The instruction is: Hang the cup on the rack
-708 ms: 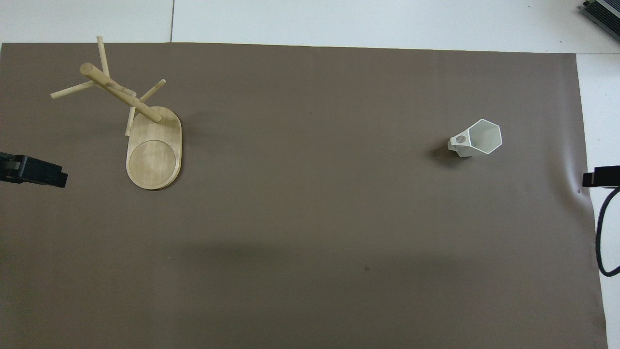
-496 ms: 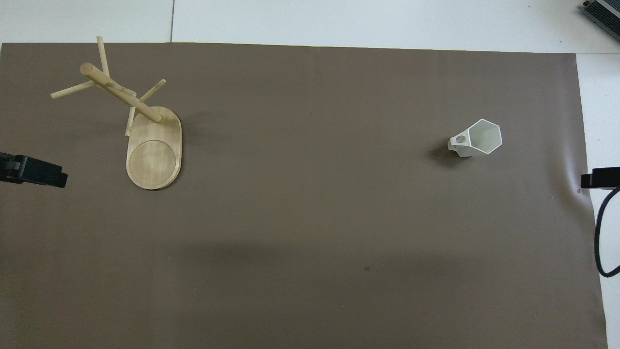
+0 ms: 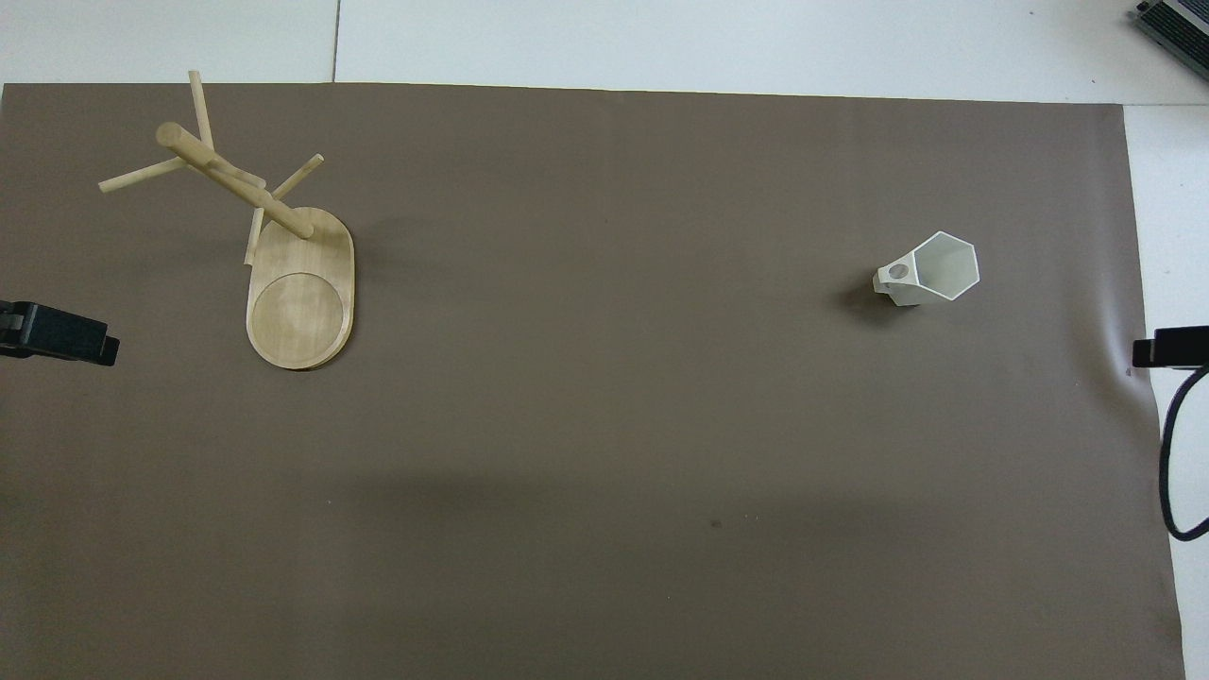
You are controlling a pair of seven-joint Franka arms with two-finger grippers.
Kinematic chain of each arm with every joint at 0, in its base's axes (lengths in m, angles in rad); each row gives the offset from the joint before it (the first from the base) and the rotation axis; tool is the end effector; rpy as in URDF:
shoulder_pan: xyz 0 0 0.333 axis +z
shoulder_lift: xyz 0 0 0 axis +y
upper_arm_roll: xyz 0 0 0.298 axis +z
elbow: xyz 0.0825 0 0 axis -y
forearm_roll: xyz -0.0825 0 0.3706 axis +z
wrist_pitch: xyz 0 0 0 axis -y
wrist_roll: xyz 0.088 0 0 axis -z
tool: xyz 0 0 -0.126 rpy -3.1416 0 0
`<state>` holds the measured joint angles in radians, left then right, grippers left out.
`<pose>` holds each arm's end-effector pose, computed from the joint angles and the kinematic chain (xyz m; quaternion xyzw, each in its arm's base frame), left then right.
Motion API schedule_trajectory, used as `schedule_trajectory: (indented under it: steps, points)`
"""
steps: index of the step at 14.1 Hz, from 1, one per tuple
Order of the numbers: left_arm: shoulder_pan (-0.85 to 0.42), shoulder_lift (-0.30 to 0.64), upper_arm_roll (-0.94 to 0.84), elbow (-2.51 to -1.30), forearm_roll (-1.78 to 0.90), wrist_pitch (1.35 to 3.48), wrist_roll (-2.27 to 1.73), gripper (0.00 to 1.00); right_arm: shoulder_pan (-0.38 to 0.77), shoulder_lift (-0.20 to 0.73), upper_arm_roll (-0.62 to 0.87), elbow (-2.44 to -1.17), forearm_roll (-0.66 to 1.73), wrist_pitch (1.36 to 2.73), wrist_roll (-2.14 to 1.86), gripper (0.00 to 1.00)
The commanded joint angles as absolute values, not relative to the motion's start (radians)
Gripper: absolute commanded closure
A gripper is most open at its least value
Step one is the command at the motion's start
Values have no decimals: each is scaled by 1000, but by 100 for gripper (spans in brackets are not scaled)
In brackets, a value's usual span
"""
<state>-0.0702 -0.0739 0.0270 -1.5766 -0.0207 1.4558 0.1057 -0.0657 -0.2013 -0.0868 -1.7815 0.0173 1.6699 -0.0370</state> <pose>0.5058 -0.0241 0.6138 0.9968 -0.0754 -0.0231 0.0120 0.4858 -0.0765 0.6025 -0.9972 0.0576 -0.0459 0.0130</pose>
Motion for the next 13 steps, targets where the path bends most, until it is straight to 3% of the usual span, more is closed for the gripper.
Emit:
schedule_trajectory:
  steps: [1,13]
  points:
    - [-58,-100,23,-1605,-6,1454,97,0,-71,-227,-80,-1804,0,1689,-57,0]
    - [-58,-100,23,-1605,-6,1454,97,0,-69,-227,-80,-1810,0,1701,-60,0]
